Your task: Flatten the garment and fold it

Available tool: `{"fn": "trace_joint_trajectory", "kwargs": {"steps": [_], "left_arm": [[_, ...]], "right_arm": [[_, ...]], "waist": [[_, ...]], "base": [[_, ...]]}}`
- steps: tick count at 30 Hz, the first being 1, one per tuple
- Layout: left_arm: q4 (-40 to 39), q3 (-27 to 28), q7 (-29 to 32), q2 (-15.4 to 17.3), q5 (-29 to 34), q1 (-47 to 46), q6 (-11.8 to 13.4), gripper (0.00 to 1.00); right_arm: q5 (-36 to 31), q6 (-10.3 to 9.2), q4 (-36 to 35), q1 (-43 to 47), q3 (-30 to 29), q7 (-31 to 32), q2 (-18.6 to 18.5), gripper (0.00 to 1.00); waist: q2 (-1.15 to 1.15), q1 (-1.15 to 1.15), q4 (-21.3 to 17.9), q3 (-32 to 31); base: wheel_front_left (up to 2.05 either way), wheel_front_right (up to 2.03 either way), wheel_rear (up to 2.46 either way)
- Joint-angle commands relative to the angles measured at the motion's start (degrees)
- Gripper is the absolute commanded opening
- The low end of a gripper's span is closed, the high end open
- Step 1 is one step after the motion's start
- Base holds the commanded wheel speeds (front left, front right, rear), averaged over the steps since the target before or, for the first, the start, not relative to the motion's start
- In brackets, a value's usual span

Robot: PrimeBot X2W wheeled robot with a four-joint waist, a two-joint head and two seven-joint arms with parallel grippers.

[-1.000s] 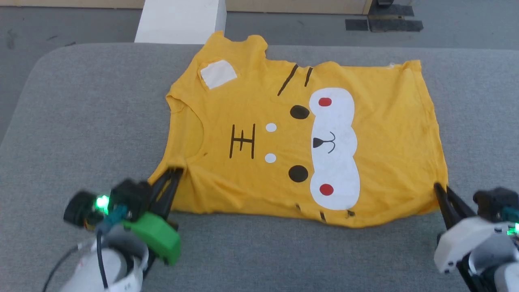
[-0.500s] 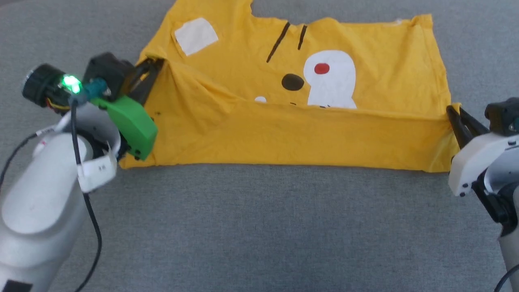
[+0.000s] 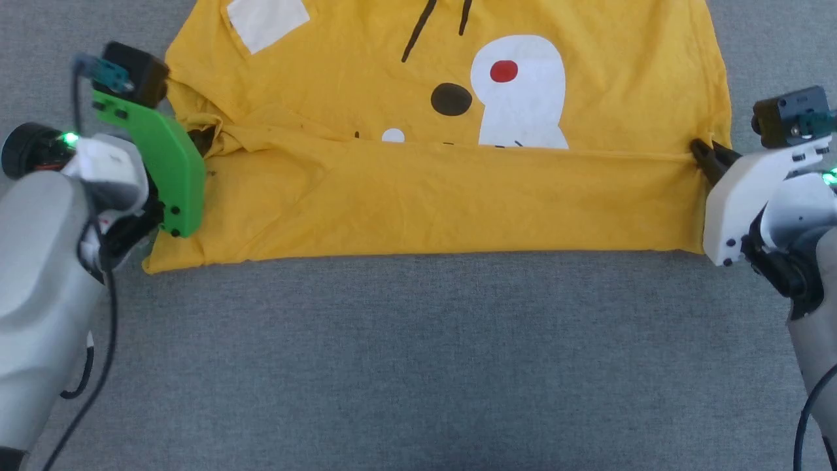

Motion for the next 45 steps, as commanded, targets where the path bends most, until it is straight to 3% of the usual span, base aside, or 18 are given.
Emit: {"fn": "trace_joint_trajectory", "kwargs": {"steps": [1,4,5,6,7,8,11,15,21,25,31,38,44,45], "left_arm": [[1.8,-1.0,4.1,-0.2,-2.2,2.8,0.4,0.0],[0.5,-0.1,5.6,-0.7,-4.4,4.1,2.1,0.0],[-0.2,0.4,4.2,-0.8,-4.1,4.3,2.7,0.42],[-0.9,1.1,1.7,-1.0,-3.7,4.8,3.6,0.99],[-1.4,1.9,-0.8,-1.2,-3.3,5.3,4.4,1.0],[-2.1,2.8,-4.5,-1.4,-2.3,5.9,5.5,1.0],[-3.9,5.6,-17.3,-2.3,1.8,8.1,10.1,1.0],[-6.8,8.0,-29.3,-4.8,3.9,13.0,14.6,1.0],[-12.2,9.1,-38.7,-8.6,4.9,21.4,20.1,1.0],[-12.5,9.2,-39.1,-9.7,4.3,26.5,23.1,1.0],[-10.4,9.0,-36.1,-11.7,1.5,30.4,25.6,1.0],[-5.8,9.1,-28.4,-12.0,-0.8,30.0,29.3,1.0],[-3.3,8.9,-19.9,-12.3,-4.7,29.4,29.9,1.0],[-3.1,8.7,-18.5,-12.2,-5.3,29.4,29.6,0.78]], "right_arm": [[0.7,-0.09,1.1,-0.1,0.4,2.3,0.3,0.0],[1.5,-0.09,0.6,-0.1,-0.6,6.2,0.8,0.0],[1.6,-0.09,0.2,0.1,-1.1,6.8,1.0,0.0],[1.5,-0.09,-0.5,0.6,-1.6,7.0,1.2,0.5],[1.5,-0.09,-1.2,1.1,-1.8,7.2,1.3,0.88],[1.5,-0.09,-2.1,1.9,-2.4,7.0,1.6,1.0],[1.4,-0.09,-5.3,4.7,-4.7,4.7,2.6,1.0],[-0.1,-0.09,-9.2,9.5,-7.5,-1.3,4.0,1.0],[-1.5,-0.09,-13.4,17.6,-9.9,-12.9,7.7,1.0],[-2.2,-0.09,-14.9,21.1,-9.5,-21.5,10.3,1.0],[-2.9,-0.09,-15.9,24.1,-10.5,-30.2,14.0,1.0],[-3.9,-0.09,-15.7,25.4,-10.8,-32.5,15.6,1.0],[-4.3,-0.09,-15.7,25.3,-10.9,-32.3,16.0,1.0],[-4.5,-0.09,-15.7,25.3,-11.0,-32.1,16.1,1.0]], "waist": [[0.0,0.0,-0.2,0.1],[0.0,0.0,0.3,-0.6],[0.0,0.0,0.5,-1.0],[0.0,0.0,0.7,-1.4],[0.0,0.0,0.8,-1.9],[0.0,0.0,1.1,-2.6],[0.0,0.0,1.7,-4.6],[0.0,0.0,2.7,-7.4],[0.0,0.0,4.2,-11.2],[0.0,0.0,4.2,-12.7],[0.0,0.0,3.4,-13.7],[0.0,0.0,1.6,-13.9],[0.0,0.0,0.3,-13.9],[0.0,0.0,0.1,-13.9]], "base": [[0.0,0.0,0.0],[0.0,0.0,0.0],[0.0,0.0,0.0],[0.0,0.0,0.0],[0.0,0.0,0.0],[0.0,0.0,0.0],[0.0,0.0,0.0],[0.0,0.0,0.0],[0.0,0.0,0.0],[0.0,0.0,0.0],[0.0,0.0,0.0],[0.0,0.0,0.0],[0.0,0.0,0.0],[0.0,0.0,0.0]]}}
